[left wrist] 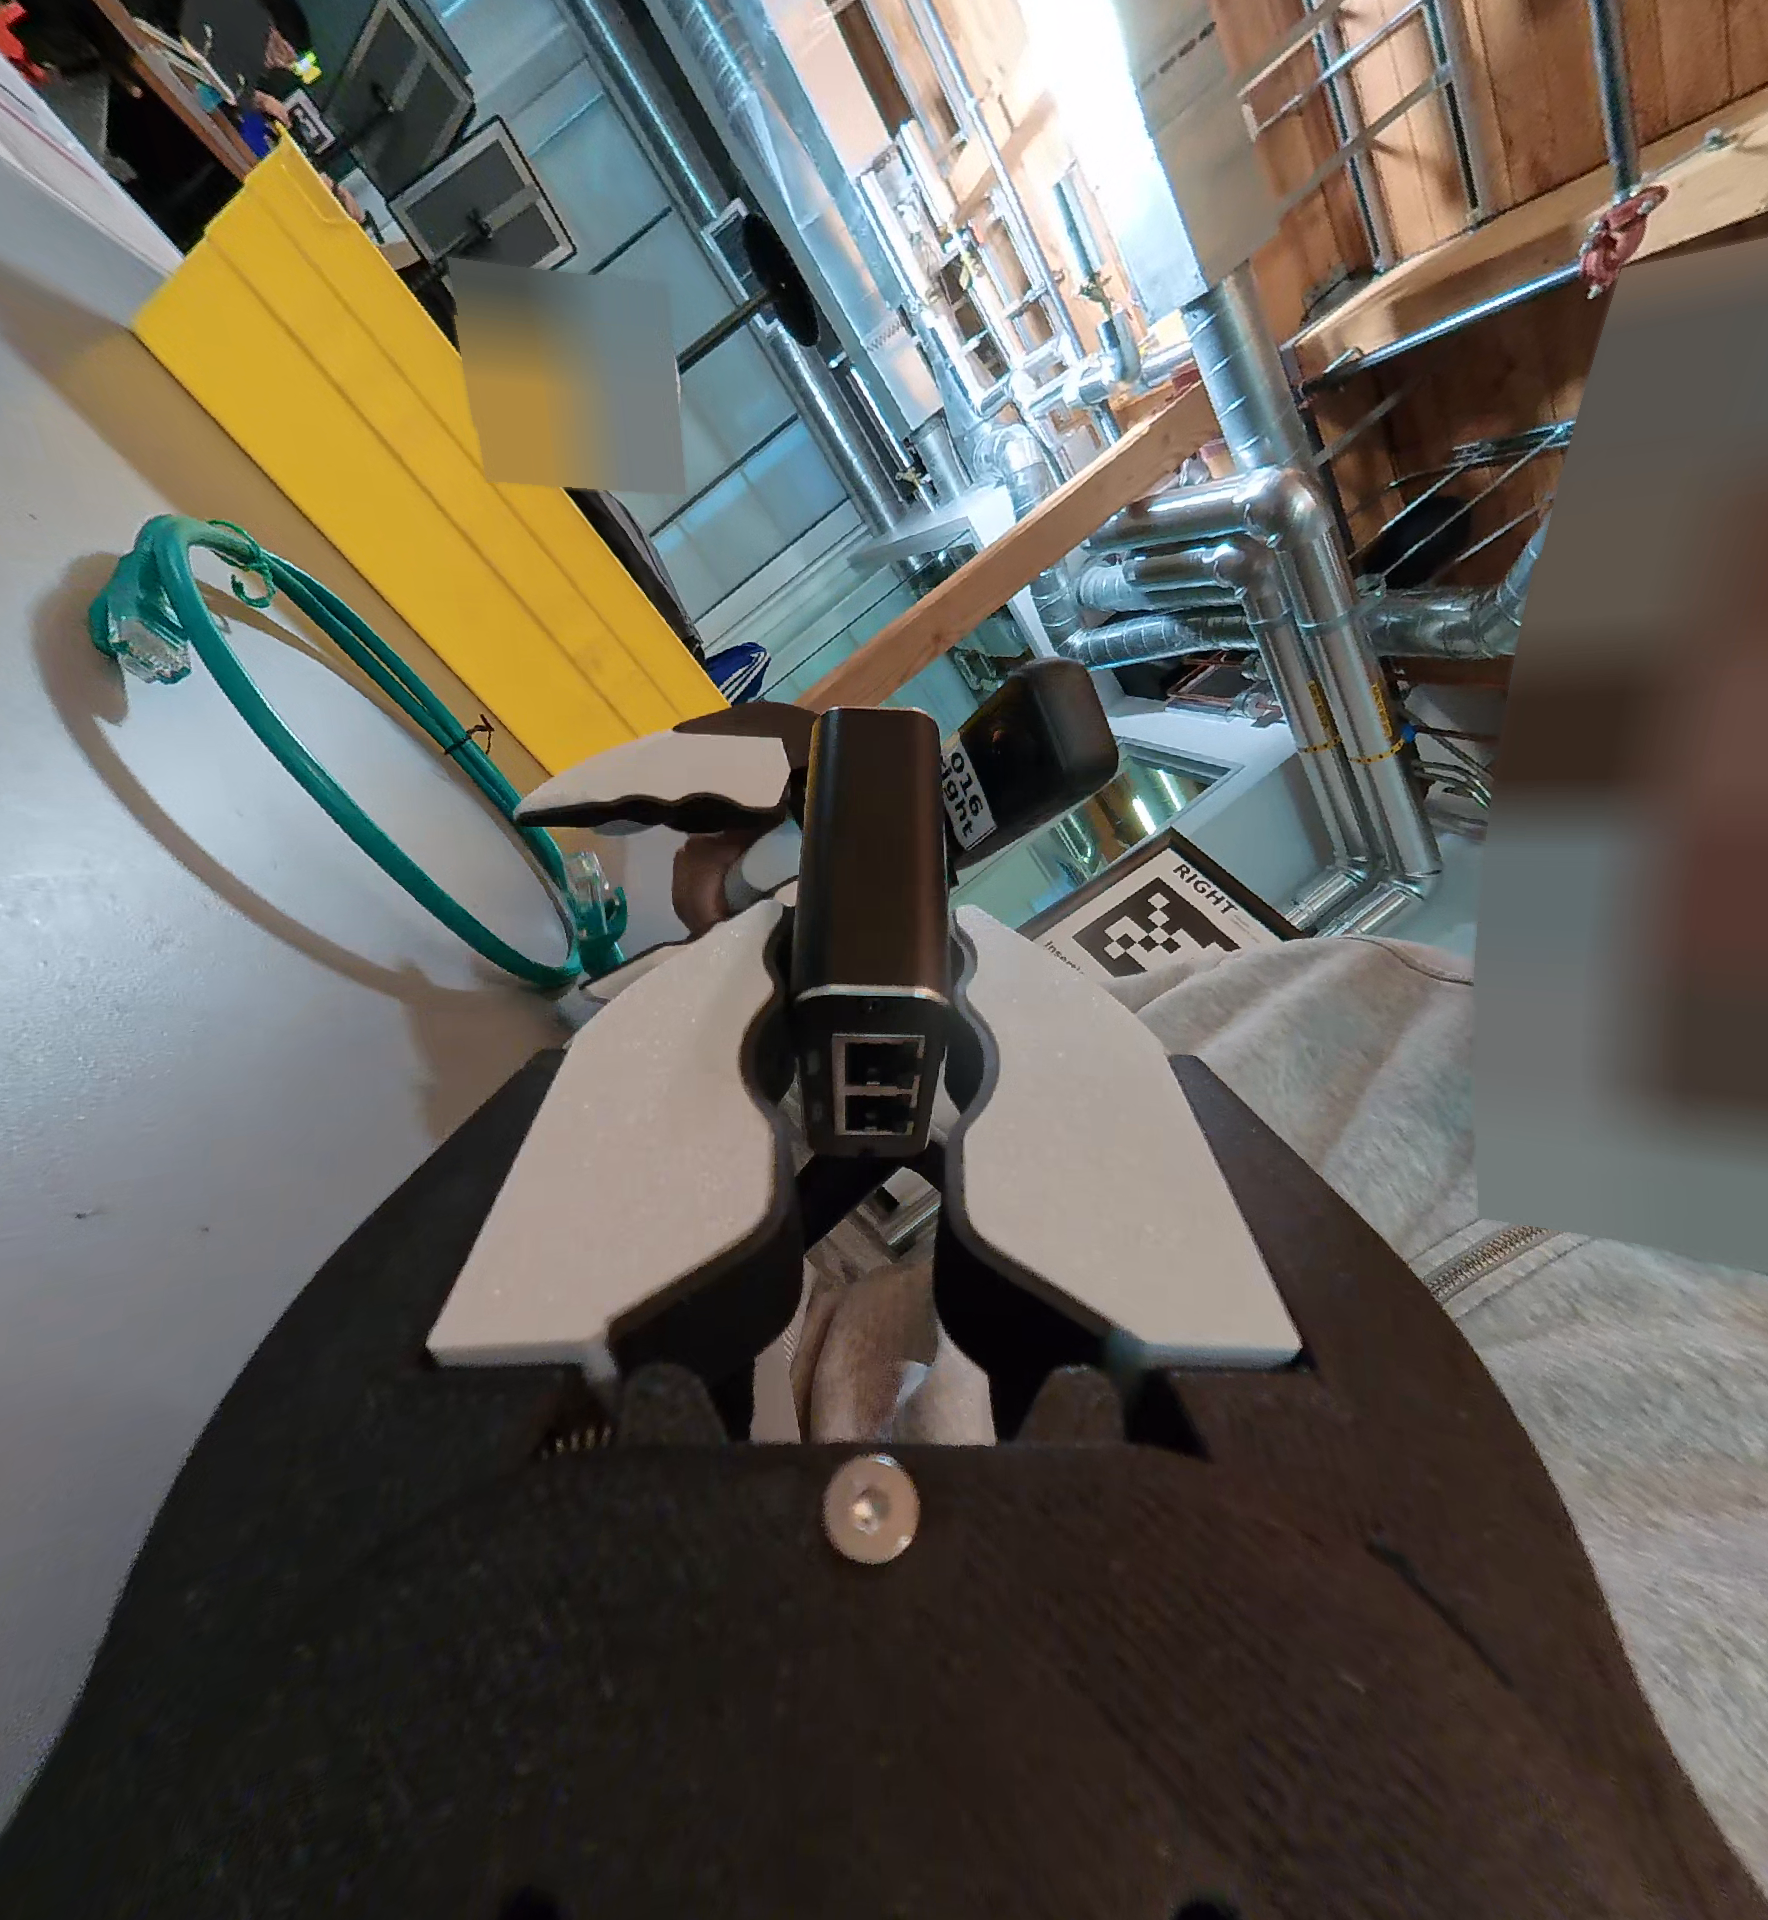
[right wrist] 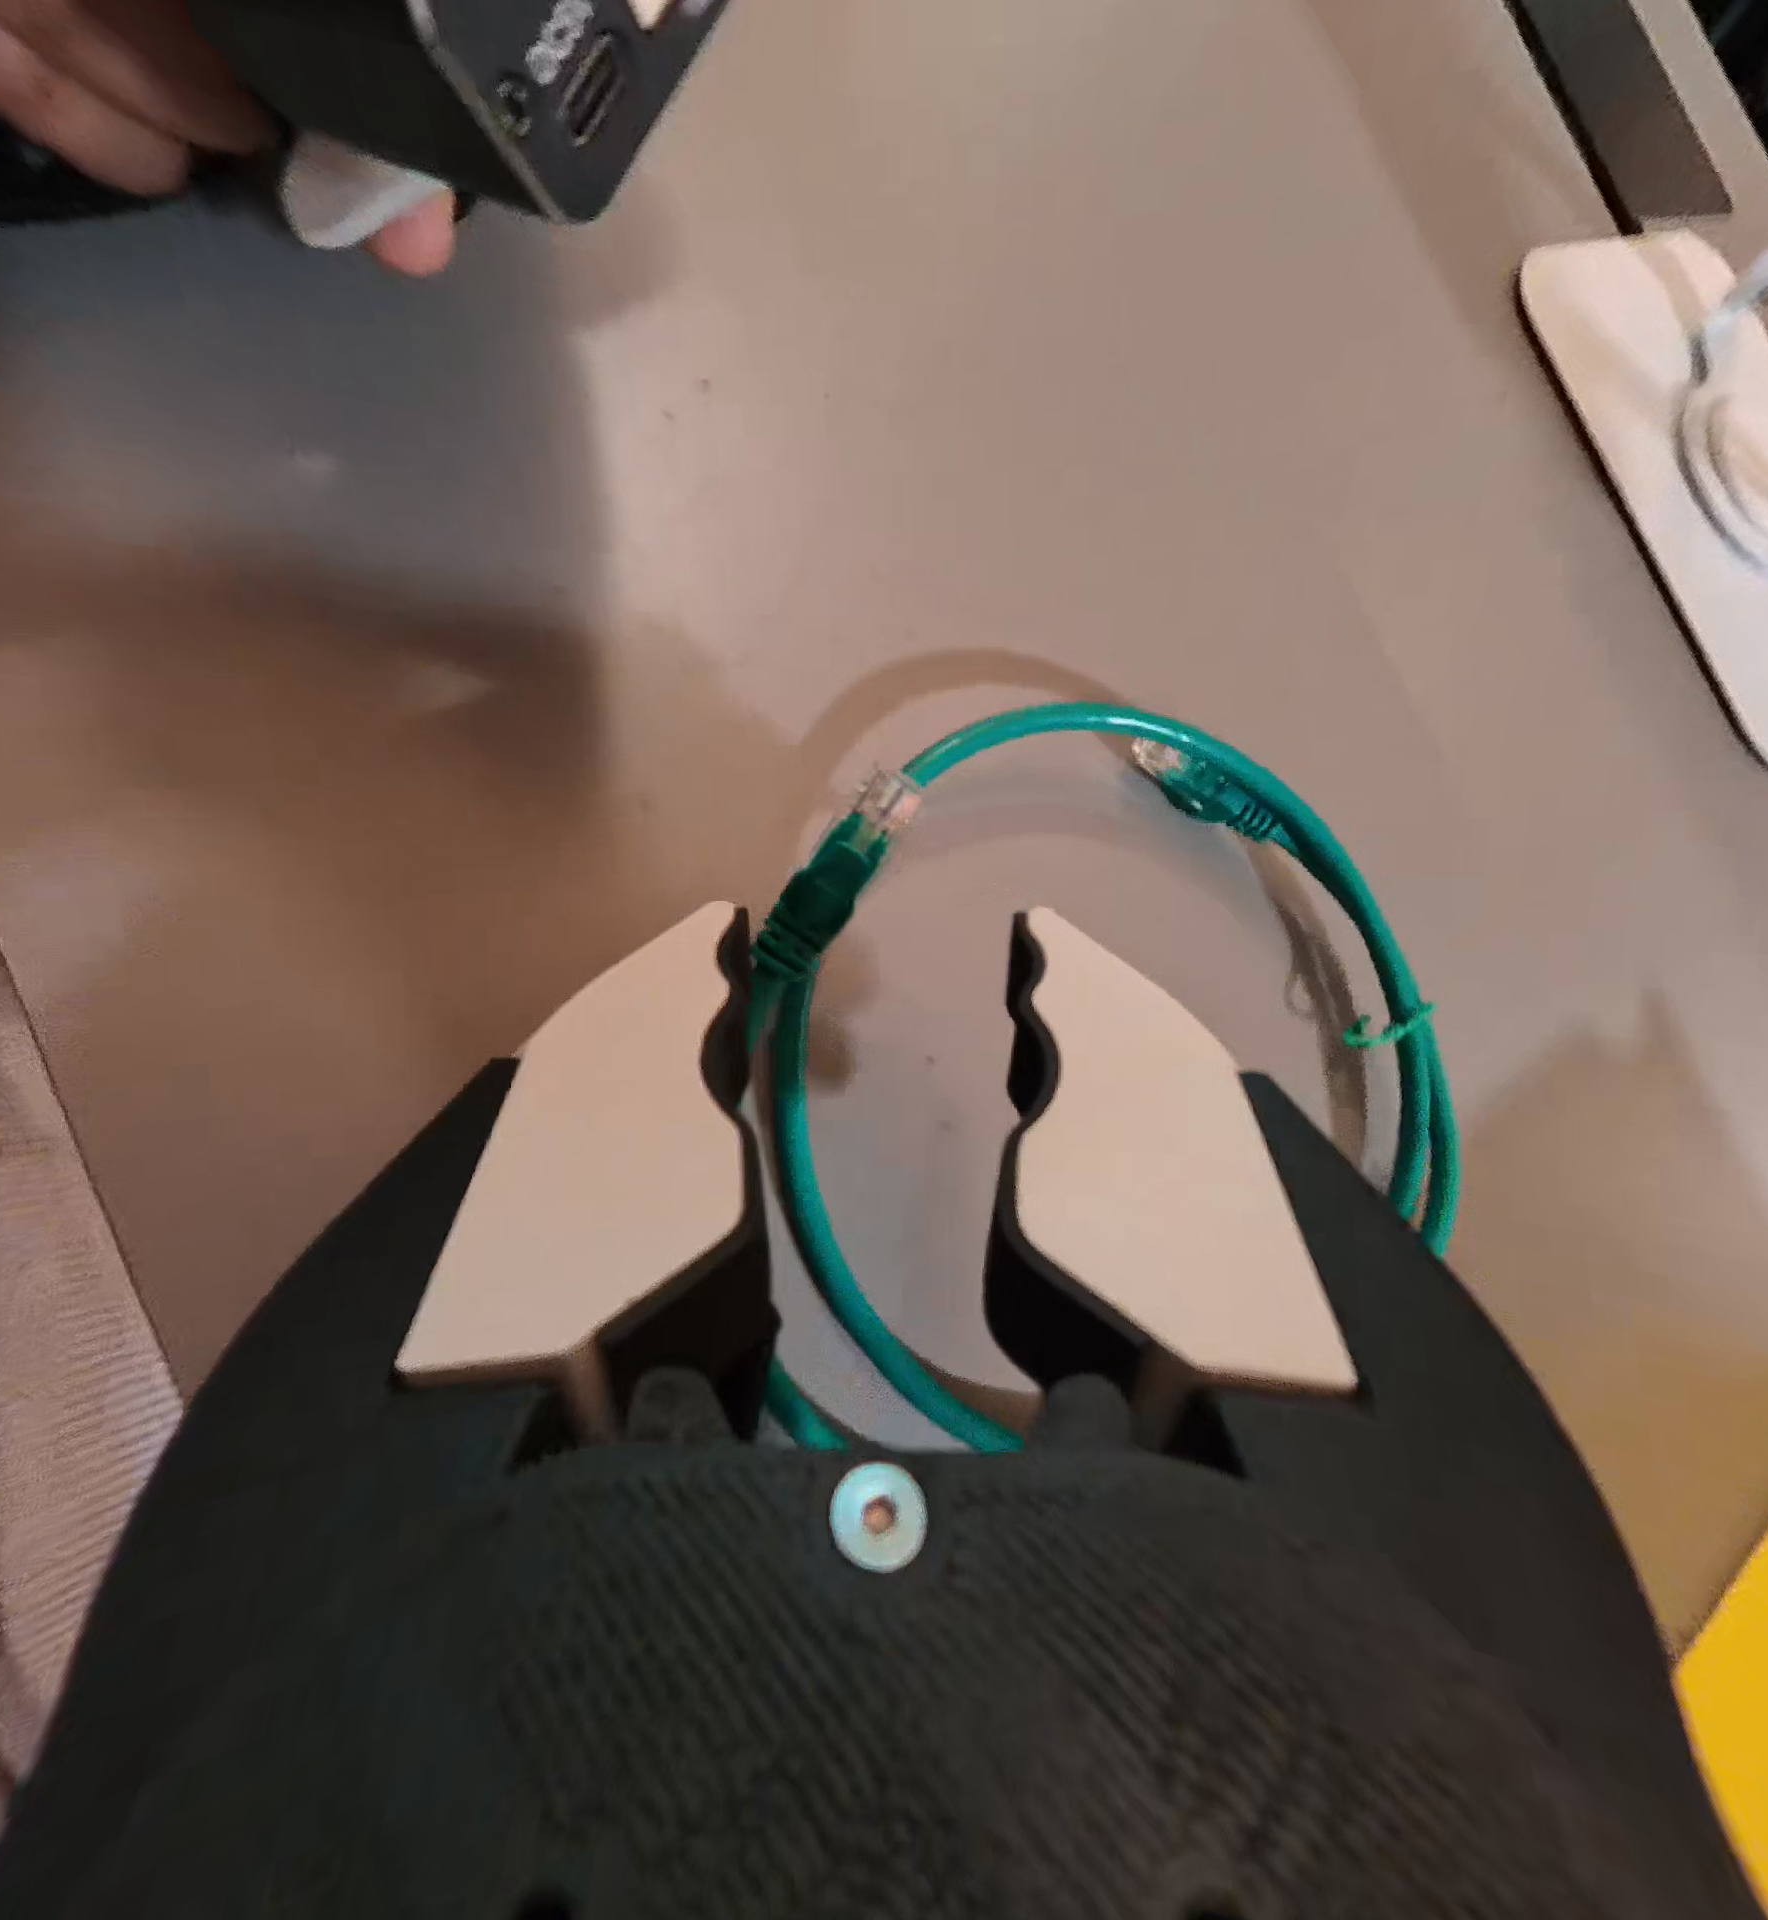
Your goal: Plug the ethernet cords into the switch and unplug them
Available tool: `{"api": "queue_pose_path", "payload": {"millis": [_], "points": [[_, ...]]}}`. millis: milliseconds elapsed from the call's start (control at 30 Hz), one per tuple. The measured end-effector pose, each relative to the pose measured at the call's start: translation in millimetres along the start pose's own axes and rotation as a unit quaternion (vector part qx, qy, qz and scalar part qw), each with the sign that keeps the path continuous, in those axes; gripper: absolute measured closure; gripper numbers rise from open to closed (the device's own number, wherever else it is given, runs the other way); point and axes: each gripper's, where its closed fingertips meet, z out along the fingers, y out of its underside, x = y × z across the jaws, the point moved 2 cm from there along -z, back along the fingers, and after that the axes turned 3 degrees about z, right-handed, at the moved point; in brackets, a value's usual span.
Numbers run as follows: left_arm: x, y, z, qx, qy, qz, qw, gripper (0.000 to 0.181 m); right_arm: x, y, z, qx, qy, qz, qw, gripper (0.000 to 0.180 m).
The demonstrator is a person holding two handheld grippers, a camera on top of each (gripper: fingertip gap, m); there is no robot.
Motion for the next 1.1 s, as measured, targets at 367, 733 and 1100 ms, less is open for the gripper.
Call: {"api": "queue_pose_path", "payload": {"millis": [367, 733, 1100], "points": [[1, 0, -1, 0.002, 0.006, -0.002, 1.000, 0.158, -24, 7, -10, -0.007, -0.009, 0.115, 0.993, 0.131], [0, 1, -2, 0.000, 0.004, -0.003, 1.000, 0.157, -17, 19, 0, -0.033, 0.034, 0.073, 0.996, 0.164], [-8, 18, 6, -0.065, -0.034, -0.025, 0.997, 0.158, -14, -9, -30, 0.078, 0.014, -0.014, 0.997, 0.171]]}}
